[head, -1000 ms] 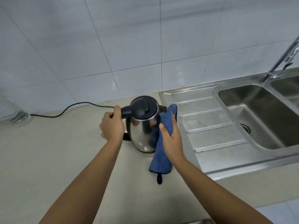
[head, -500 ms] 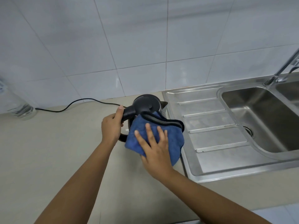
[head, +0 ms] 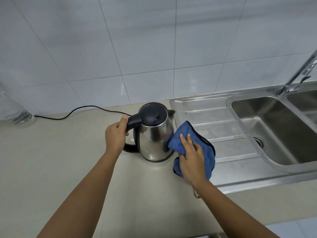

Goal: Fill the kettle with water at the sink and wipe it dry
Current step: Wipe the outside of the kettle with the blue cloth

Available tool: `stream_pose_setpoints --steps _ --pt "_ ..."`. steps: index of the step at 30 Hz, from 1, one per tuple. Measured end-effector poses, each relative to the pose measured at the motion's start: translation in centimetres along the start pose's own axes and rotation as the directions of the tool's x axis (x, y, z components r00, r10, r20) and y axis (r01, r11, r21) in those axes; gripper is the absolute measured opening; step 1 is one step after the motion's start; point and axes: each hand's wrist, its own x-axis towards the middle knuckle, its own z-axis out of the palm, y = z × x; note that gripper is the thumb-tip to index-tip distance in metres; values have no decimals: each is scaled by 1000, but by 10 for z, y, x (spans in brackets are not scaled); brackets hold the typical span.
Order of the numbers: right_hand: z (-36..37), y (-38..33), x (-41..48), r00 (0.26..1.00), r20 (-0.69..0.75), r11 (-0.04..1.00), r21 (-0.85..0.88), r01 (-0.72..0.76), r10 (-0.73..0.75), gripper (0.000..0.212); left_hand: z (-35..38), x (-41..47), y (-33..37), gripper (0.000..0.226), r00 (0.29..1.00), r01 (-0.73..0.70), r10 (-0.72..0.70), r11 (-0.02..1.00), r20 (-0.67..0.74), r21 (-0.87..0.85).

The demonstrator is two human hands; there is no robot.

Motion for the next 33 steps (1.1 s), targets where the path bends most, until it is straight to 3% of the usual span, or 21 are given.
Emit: stream_pose_setpoints --steps 2,4,8,11,13,18,21,24,27,30,33 --pt "-8 -3 16 999 20 984 174 -34 31 66 0 1 -1 59 1000 8 -9 1000 -10 -20" --pt "-12 -8 14 997 63 980 194 -48 36 68 0 1 -2 58 1000 20 -21 999 -13 -28" --pt "2 1 -21 967 256 994 -104 24 3 69 4 0 -2 60 999 24 -25 999 -28 -36" --pt "2 6 -27 929 341 902 -342 264 -142 73 3 -2 -1 59 1000 19 -20 999 -23 -36" --pt "-7 7 -23 927 347 826 -476 303 -141 80 1 -4 0 55 1000 9 -9 999 -11 -32" --pt "-52 9 -4 951 260 748 -595 294 -167 83 0 -3 0 57 1000 -10 10 1000 -11 -15" --pt "-65 13 8 933 285 700 -619 356 -222 86 1 -3 0 58 1000 -27 26 1000 -15 -15" --pt "-61 24 7 848 482 663 -563 493 -221 86 1 -2 -3 60 999 -40 39 999 -25 -22" --pt "-57 29 0 759 640 748 -446 491 -116 77 1 -3 -3 55 999 -34 33 999 -22 -26" --pt "-63 20 6 716 699 904 -302 303 -6 89 2 -5 -5 59 999 6 -9 995 -31 -98" --pt "-67 5 25 800 600 1000 -13 -3 10 102 2 -5 -7 58 999 22 -27 991 -33 -131"
